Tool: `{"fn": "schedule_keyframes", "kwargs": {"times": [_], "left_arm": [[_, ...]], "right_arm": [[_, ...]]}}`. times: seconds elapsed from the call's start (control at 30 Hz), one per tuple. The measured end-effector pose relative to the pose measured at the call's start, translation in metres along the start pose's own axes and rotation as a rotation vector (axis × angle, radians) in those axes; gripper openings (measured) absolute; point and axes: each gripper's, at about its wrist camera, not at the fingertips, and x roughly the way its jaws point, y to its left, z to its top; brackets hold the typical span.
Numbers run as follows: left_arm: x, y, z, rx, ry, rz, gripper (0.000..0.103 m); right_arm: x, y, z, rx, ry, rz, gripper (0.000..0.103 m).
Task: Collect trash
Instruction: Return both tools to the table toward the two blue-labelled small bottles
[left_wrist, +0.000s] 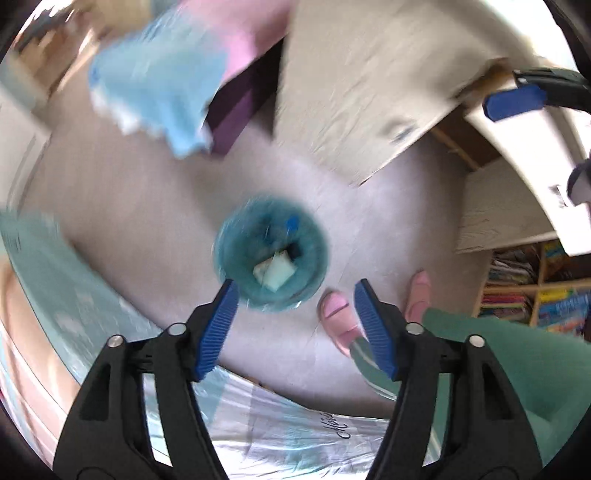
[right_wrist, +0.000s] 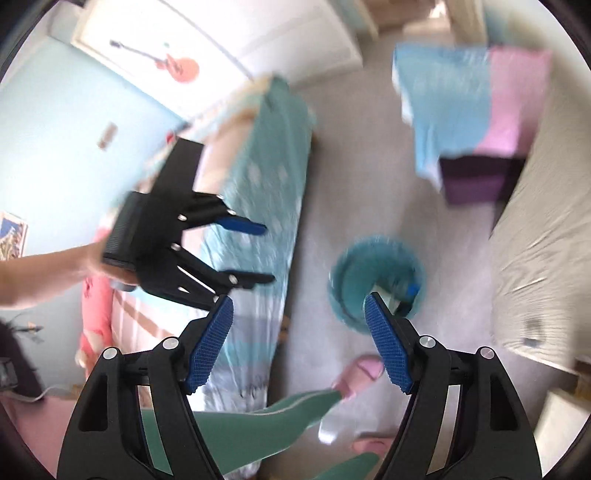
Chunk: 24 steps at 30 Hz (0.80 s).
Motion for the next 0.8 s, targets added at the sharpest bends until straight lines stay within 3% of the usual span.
{"fn": "schedule_keyframes", "kwargs": {"times": [0.1, 0.2, 0.47, 0.6, 0.63, 0.8], "left_arm": [[-0.052, -0.045, 0.039, 0.182, -0.065, 0.009, 0.071], [-0.087, -0.097, 0.089, 0.346, -0.131, -0.022, 0.072], [-0.116, -0.282, 0.206, 0.812, -0.294, -0.139, 0.077], [-0.099, -0.383, 0.250, 1.073, -0.333, -0.183, 0.077], [-0.092, -0.403, 0.260, 1.128, -0.334, -0.190, 0.077], [-0.055, -0.481, 0.294, 1.330, -0.324, -0.240, 0.077]], "right_arm": [[-0.091, 0.018, -0.017, -0.007, -0.121, -0.090, 0.075], [-0.159, 0.013, -0.047, 0.043, -0.197, -0.226, 0.078], [-0.342, -0.067, -0.191, 0.360, -0.408, -0.567, 0.078], [-0.393, -0.124, -0.240, 0.464, -0.445, -0.660, 0.077], [-0.402, -0.144, -0.249, 0.493, -0.445, -0.671, 0.073], [-0.401, -0.209, -0.268, 0.520, -0.394, -0.649, 0.058]]}}
